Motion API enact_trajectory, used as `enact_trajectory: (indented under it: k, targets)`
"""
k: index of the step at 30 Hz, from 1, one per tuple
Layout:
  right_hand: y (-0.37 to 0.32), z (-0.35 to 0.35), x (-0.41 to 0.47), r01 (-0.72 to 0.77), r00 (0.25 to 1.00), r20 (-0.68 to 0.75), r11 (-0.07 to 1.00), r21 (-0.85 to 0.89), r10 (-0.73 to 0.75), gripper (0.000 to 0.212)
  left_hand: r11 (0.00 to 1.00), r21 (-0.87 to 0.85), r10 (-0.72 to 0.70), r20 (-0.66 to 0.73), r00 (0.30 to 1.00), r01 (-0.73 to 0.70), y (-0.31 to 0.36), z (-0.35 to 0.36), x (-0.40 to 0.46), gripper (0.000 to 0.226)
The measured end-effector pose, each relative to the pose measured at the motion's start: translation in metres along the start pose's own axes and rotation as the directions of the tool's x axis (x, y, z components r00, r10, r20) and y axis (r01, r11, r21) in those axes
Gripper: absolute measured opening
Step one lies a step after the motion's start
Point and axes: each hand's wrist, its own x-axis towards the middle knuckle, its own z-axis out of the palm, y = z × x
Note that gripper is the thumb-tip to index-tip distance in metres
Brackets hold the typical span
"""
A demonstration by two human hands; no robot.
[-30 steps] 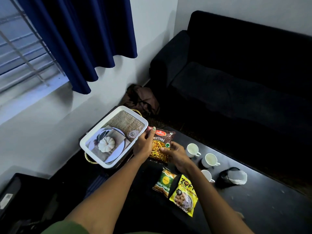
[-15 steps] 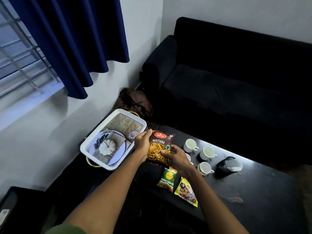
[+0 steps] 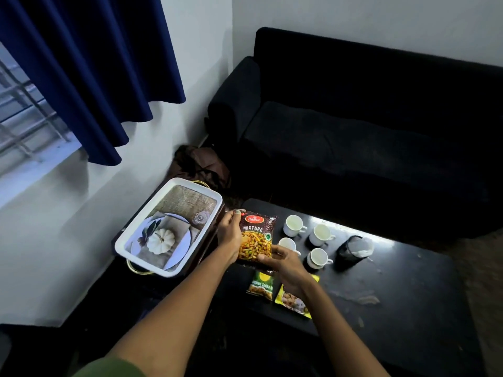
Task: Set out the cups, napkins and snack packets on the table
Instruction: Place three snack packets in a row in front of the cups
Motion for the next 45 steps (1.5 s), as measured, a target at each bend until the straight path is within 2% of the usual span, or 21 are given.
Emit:
enact_trajectory:
  k: [7,10,15,20,25,28,31,33,37,40,45]
  targets:
    - [-0.010,-0.038,0.006,0.061,0.989,-0.131,0.995,-0.075,-0.070,0.023,0.999,-0.015,0.042,-0.026,0.999,-0.043,0.001,0.045,-0.009,0.025]
    - [-0.016,-0.066,0.000,0.036,0.993,-0.104,0.993,-0.117,-0.048,0.035,0.997,0.027,0.068,-0.072,0.995,-0.067,-0.008,0.072,-0.013,0.021]
    - [-0.032,-0.124,-0.012,0.007,1.000,0.011,0.979,-0.202,-0.005,0.042,0.996,0.086,0.019,-0.100,0.995,-0.010,-0.028,0.119,-0.021,0.023]
    - [-0.039,-0.162,-0.015,-0.002,1.000,-0.015,1.000,0.020,0.003,0.036,0.996,0.093,-0.002,-0.050,0.999,0.007,-0.043,0.161,-0.037,0.025]
    - [-0.024,-0.185,-0.007,-0.037,0.980,-0.189,0.994,0.103,0.056,0.024,0.989,0.126,-0.078,0.032,0.996,0.073,-0.054,0.182,-0.053,0.024]
    - [-0.007,-0.199,-0.003,-0.077,0.957,-0.271,0.990,0.119,0.107,0.020,0.961,0.255,-0.136,0.085,0.987,0.111,-0.071,0.186,-0.051,0.030]
    - [0.012,-0.217,-0.004,-0.122,0.903,-0.392,0.980,0.154,0.174,0.019,0.911,0.386,-0.204,0.114,0.972,0.146,-0.094,0.181,-0.048,0.037]
    - [0.025,-0.233,-0.006,-0.173,0.864,-0.446,0.969,0.176,0.235,0.018,0.850,0.511,-0.217,0.123,0.968,0.126,-0.114,0.173,-0.046,0.034]
    - [0.053,-0.265,-0.007,-0.243,0.784,-0.548,0.957,0.159,0.290,0.023,0.585,0.811,-0.273,0.180,0.945,0.014,-0.153,0.155,-0.046,0.033]
    - [0.078,-0.282,-0.005,-0.317,0.729,-0.605,0.941,0.114,0.319,0.021,0.458,0.887,-0.313,0.215,0.925,-0.051,-0.175,0.148,-0.047,0.031]
    - [0.127,-0.299,0.009,-0.460,0.675,-0.637,0.887,0.029,0.371,0.026,0.372,0.926,-0.357,0.212,0.910,-0.071,-0.203,0.148,-0.045,0.038]
